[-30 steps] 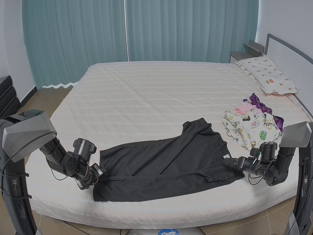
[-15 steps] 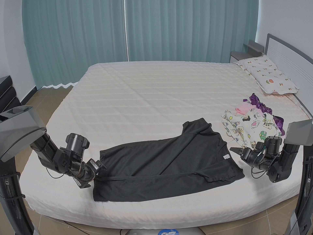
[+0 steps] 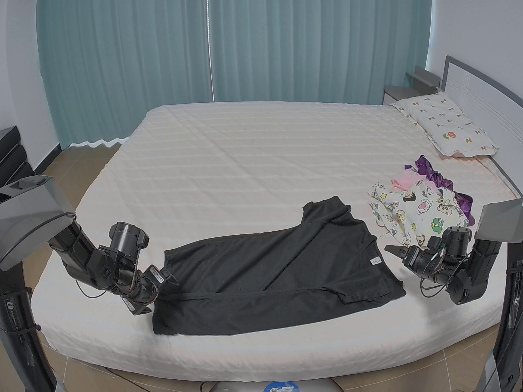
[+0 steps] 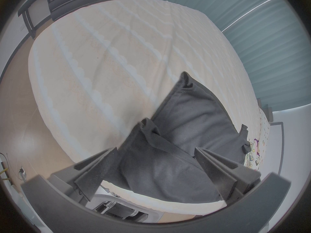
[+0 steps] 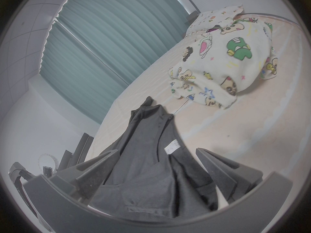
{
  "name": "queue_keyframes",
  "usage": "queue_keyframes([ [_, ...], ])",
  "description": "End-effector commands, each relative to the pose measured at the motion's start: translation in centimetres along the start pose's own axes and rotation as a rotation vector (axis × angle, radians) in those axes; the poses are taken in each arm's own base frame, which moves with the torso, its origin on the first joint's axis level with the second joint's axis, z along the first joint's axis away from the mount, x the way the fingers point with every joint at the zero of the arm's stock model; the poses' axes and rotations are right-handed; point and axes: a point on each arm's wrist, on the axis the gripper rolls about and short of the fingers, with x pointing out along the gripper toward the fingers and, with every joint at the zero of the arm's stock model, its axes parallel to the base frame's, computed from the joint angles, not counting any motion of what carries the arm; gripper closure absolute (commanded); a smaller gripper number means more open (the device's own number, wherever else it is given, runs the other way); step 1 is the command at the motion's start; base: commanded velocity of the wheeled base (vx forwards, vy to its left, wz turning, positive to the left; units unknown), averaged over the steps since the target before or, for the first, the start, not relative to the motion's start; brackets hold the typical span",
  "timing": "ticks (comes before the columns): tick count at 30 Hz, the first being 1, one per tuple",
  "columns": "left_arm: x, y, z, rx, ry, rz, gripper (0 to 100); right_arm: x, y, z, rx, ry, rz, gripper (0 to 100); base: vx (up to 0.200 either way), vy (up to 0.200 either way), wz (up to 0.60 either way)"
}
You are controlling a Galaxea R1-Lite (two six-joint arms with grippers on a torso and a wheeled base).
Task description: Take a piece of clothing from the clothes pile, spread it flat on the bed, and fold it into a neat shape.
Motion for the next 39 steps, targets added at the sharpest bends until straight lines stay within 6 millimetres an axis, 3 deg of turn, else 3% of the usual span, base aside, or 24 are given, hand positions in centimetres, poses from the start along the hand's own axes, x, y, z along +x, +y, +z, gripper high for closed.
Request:
queue_keyframes([
  [1, -0.2, -0.1, 0.0, 0.0, -0.003, -0.007, 0, 0.1, 0.0, -0.2, 0.001, 0.006, 0.0, 0, 0.0, 0.0, 0.0],
  [20, -1.5, -0.6, 0.6, -0.031, -0.04, -0.045, 0, 0.2, 0.3, -0.9, -0.002, 0.01, -0.029, 0, 0.0, 0.0, 0.0],
  [30, -3.0, -0.8, 2.3, -0.062, -0.094, -0.086, 0, 0.3, 0.7, -1.4, -0.008, 0.01, -0.05, 0, 0.0, 0.0, 0.0],
  [36, -3.5, -3.6, 4.4, -0.038, -0.162, -0.167, 0, 0.4, 0.9, -1.6, -0.009, 0.01, -0.06, 0, 0.0, 0.0, 0.0],
  [39, -2.6, -4.6, 5.3, -0.013, -0.166, -0.168, 0, 0.5, 1.1, -1.7, -0.012, 0.014, -0.056, 0, 0.0, 0.0, 0.0],
])
